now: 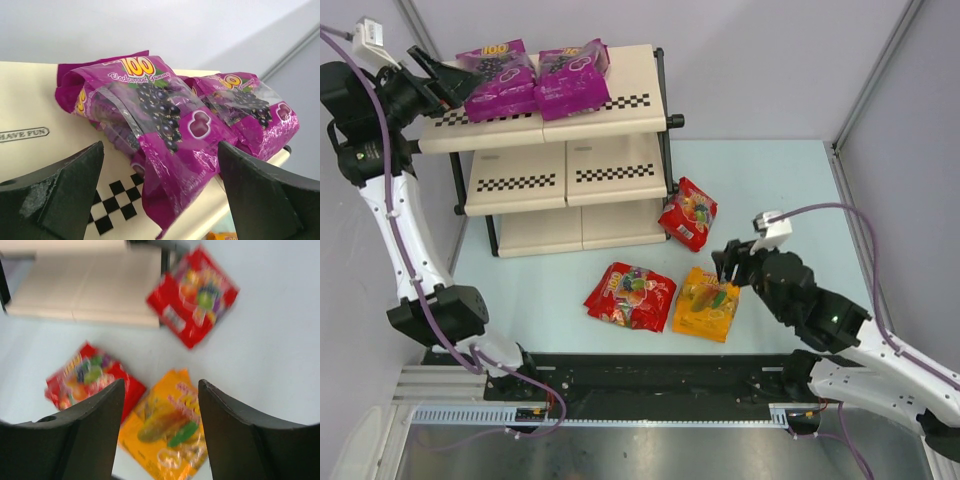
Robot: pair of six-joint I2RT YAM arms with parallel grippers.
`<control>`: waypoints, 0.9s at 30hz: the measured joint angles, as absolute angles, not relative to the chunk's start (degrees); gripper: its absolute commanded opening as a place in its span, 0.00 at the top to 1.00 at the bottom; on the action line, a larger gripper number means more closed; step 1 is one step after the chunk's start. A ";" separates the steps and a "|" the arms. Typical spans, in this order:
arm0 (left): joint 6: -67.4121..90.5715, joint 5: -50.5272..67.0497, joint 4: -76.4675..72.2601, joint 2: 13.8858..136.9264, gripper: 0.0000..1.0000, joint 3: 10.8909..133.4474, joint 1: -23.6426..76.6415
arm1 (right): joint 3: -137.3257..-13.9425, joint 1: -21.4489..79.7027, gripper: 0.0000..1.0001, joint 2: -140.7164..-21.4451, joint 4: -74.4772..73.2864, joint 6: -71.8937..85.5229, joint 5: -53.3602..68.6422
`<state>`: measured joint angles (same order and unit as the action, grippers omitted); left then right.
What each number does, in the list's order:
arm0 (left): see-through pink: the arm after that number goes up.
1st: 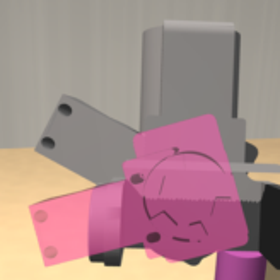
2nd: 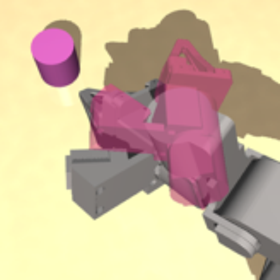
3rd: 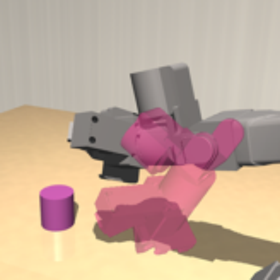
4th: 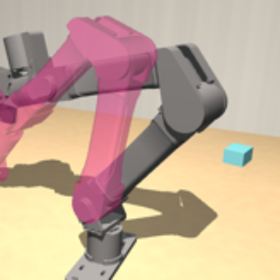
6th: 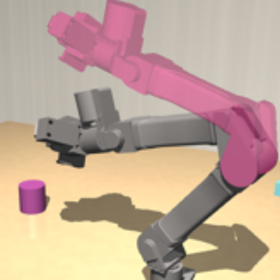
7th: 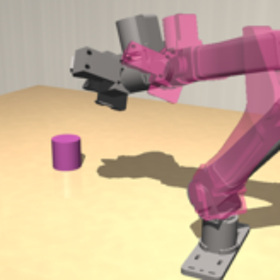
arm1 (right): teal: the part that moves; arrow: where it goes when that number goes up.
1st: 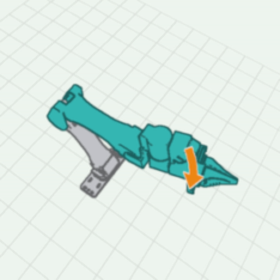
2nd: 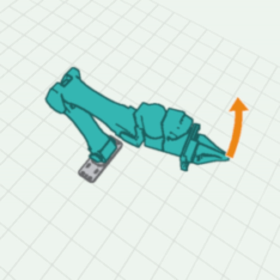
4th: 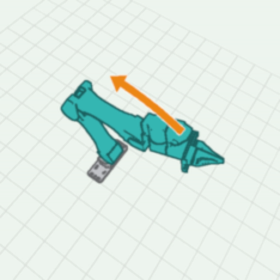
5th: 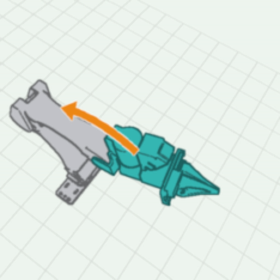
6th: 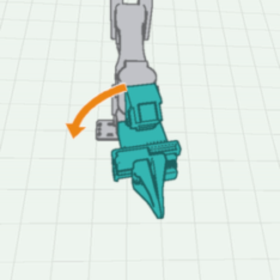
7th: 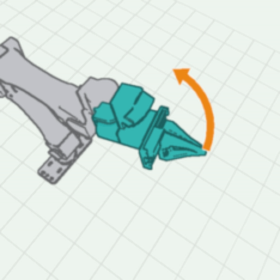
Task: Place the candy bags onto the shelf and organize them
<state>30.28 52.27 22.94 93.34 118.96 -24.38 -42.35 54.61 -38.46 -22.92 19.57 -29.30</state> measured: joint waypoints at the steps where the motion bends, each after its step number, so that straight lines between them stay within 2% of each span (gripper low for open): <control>1: 29.91 51.40 23.46 92.79 0.00 118.96 -24.56 | -45.21 54.61 0.34 -39.40 -22.94 18.76 -30.89; 6: 29.30 47.27 25.32 90.83 0.00 120.86 -24.82 | -60.20 54.54 0.30 -45.91 -14.24 9.15 -39.00; 12: 29.36 40.82 25.98 88.60 0.01 122.65 -26.52 | -77.06 52.14 0.26 -59.20 0.89 -3.64 -40.07; 16: 29.39 37.74 26.28 88.92 0.11 123.76 -27.00 | -85.78 46.94 0.25 -68.95 4.91 -6.33 -32.69; 23: 27.55 33.06 26.52 91.13 0.13 123.79 -26.81 | -104.22 39.59 0.24 -88.55 4.03 -7.18 -17.67; 27: 24.73 29.04 27.75 92.05 0.16 123.83 -25.63 | -119.24 36.99 0.24 -100.05 1.34 -7.16 -10.17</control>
